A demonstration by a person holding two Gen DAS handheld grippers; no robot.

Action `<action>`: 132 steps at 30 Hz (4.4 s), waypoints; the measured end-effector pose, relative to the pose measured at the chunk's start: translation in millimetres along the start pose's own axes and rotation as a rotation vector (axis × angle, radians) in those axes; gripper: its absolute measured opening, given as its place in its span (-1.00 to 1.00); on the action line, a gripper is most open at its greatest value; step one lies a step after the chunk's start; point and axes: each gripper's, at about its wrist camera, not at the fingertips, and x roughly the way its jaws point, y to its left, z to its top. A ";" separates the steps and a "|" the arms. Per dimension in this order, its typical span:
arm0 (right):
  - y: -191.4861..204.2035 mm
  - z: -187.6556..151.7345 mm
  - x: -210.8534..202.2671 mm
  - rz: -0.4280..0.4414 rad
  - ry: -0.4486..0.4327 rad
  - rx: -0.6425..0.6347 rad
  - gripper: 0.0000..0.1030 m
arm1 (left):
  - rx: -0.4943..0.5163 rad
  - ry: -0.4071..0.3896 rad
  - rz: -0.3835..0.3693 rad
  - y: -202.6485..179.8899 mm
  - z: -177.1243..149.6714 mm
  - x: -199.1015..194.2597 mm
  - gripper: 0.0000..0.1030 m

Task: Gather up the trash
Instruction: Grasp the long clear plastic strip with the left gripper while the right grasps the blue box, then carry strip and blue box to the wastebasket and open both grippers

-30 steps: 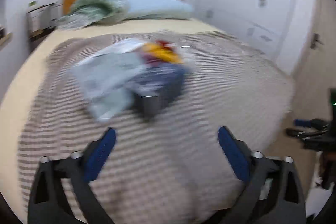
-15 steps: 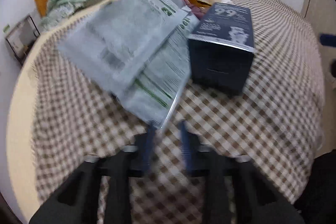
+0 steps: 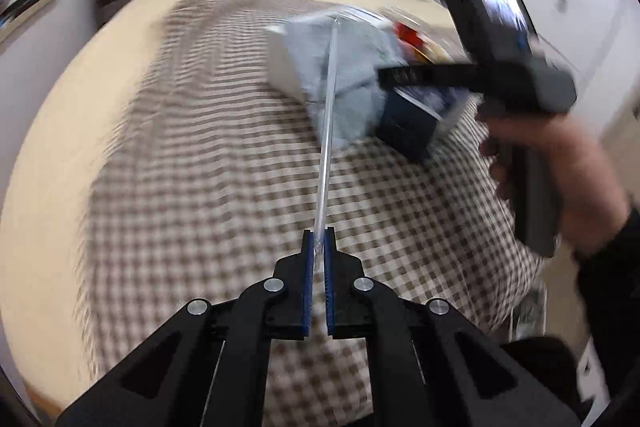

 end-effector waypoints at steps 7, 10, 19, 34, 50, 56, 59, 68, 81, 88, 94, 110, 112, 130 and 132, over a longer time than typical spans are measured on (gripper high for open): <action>-27.4 -45.8 -54.0 -0.136 -0.147 0.053 0.70 | -0.087 0.008 0.008 1.0 -11.0 -14.9 -0.96; -71.7 -72.2 -47.7 0.067 -0.047 0.334 0.74 | -0.079 0.013 0.003 -9.9 -8.2 -11.8 -0.96; -143.6 -125.4 -81.8 0.010 -0.014 0.470 0.74 | -0.048 0.018 -0.021 -36.5 -12.8 -18.9 -0.96; -76.1 -101.2 -59.6 0.042 -0.002 0.379 0.74 | -0.098 -0.039 0.058 -13.3 1.1 -47.1 -0.96; -228.0 -142.9 -72.3 -0.006 -0.108 0.367 0.74 | 0.015 -0.025 -0.071 -93.9 15.4 -17.9 -0.96; -246.8 -130.3 -29.9 0.163 -0.008 0.409 0.73 | 0.003 0.006 -0.050 -98.5 19.5 -1.7 -0.96; -261.5 -136.5 -42.2 0.192 -0.004 0.470 0.17 | 0.010 0.000 -0.051 -106.2 22.2 -0.7 -0.96; -292.5 -155.0 -108.1 0.228 -0.079 0.432 0.16 | 0.072 -0.050 -0.014 -155.7 27.7 -28.9 -0.96; -437.1 -328.4 -160.5 0.065 0.009 0.549 0.17 | 0.325 0.051 -0.183 -346.6 -33.2 -10.1 -0.96; -476.9 -472.1 -133.5 0.040 0.231 0.707 0.17 | 0.496 0.330 -0.315 -451.0 -118.7 51.1 -0.96; -431.9 -567.8 -51.9 0.143 0.561 0.723 0.18 | 0.541 0.499 -0.318 -479.7 -171.4 92.1 -0.96; -412.7 -605.0 -7.1 0.305 0.714 0.853 0.46 | 0.535 0.623 -0.298 -501.7 -197.4 144.7 -0.96; -421.4 -601.4 -19.9 0.278 0.690 0.840 0.46 | 0.529 0.660 -0.311 -506.8 -204.4 156.5 -0.96; -463.5 -649.6 -77.1 0.066 0.701 0.908 0.46 | 0.274 0.981 -0.211 -578.4 -279.8 277.3 0.36; -462.5 -656.7 -79.9 0.057 0.713 0.909 0.46 | 0.290 0.955 -0.265 -582.8 -275.6 276.0 0.44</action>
